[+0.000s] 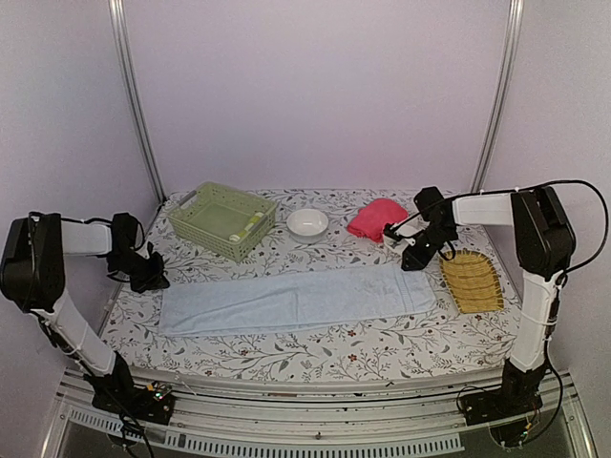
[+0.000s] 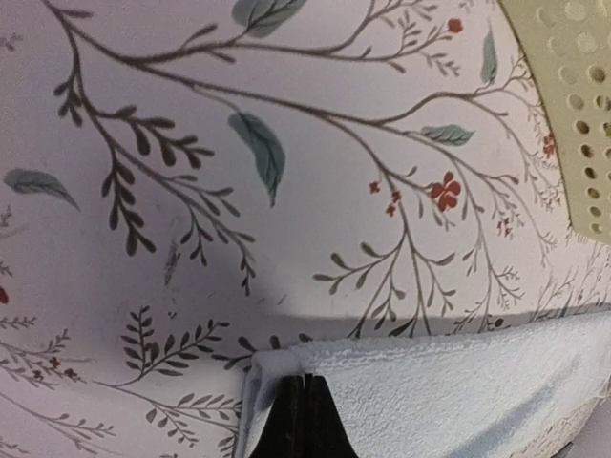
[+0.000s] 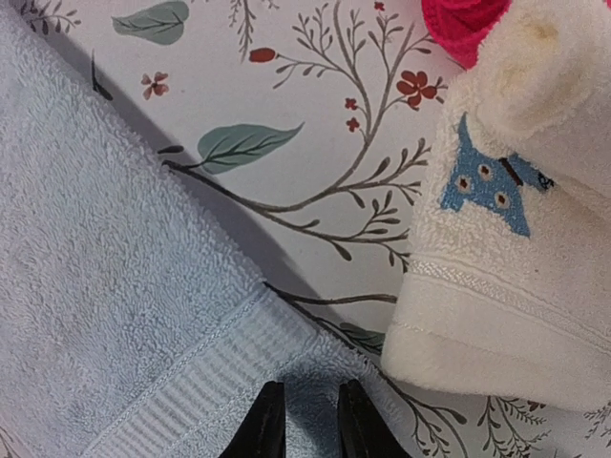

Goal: Roll the towels
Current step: Move the towel to the center of the board, then smooth out the towel at the center of the board.

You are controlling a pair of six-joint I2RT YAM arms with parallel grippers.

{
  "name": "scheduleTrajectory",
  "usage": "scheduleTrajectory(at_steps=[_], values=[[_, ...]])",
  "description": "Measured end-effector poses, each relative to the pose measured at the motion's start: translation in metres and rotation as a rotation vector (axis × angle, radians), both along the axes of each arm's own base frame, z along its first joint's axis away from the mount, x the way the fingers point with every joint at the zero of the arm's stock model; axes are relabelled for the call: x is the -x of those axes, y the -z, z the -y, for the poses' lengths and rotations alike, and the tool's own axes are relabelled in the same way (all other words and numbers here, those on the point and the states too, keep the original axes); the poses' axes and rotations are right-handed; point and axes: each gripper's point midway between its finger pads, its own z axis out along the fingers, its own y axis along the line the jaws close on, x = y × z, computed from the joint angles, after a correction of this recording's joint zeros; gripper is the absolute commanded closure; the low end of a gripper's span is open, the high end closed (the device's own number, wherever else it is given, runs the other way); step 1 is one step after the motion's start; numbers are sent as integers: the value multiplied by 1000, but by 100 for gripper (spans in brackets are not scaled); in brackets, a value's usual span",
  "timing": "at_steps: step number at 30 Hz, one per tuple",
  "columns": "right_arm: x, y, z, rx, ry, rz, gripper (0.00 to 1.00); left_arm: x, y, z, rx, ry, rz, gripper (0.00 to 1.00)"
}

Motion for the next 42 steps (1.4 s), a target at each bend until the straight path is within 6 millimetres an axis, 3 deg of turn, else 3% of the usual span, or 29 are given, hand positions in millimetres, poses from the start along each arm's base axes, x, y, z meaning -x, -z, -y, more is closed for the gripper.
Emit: scheduleTrajectory(at_steps=[2, 4, 7, 11, 13, 15, 20, 23, 31, 37, 42], values=[[-3, -8, -4, -24, 2, 1, 68, -11, -13, 2, 13, 4, 48, 99], [-5, -19, -10, -58, 6, 4, 61, -18, -30, 10, 22, 24, 100, 89], [0, -49, -17, -119, 2, 28, 52, -19, -61, 30, 32, 72, 181, 86], [10, -105, -24, -213, -18, 117, 53, -5, -97, 58, 61, 149, 264, 87], [20, -119, -28, -254, -36, 132, 55, 5, -102, 72, 91, 196, 271, 88], [31, -115, -31, -284, -52, 99, 56, 17, -102, 94, 125, 273, 261, 89], [75, -75, -33, -317, -98, -69, 56, 46, -97, 159, 200, 490, 220, 88], [99, -63, -27, -296, -127, -110, 54, 56, -88, 175, 224, 542, 187, 87], [132, -74, -12, -181, -251, -5, 49, 54, -59, 173, 217, 536, 131, 89], [146, -44, 3, -62, -280, -33, 49, 64, -23, 148, 194, 429, 19, 88], [130, -15, 12, 24, -236, -44, 50, 74, 2, 111, 196, 268, -56, 84]])
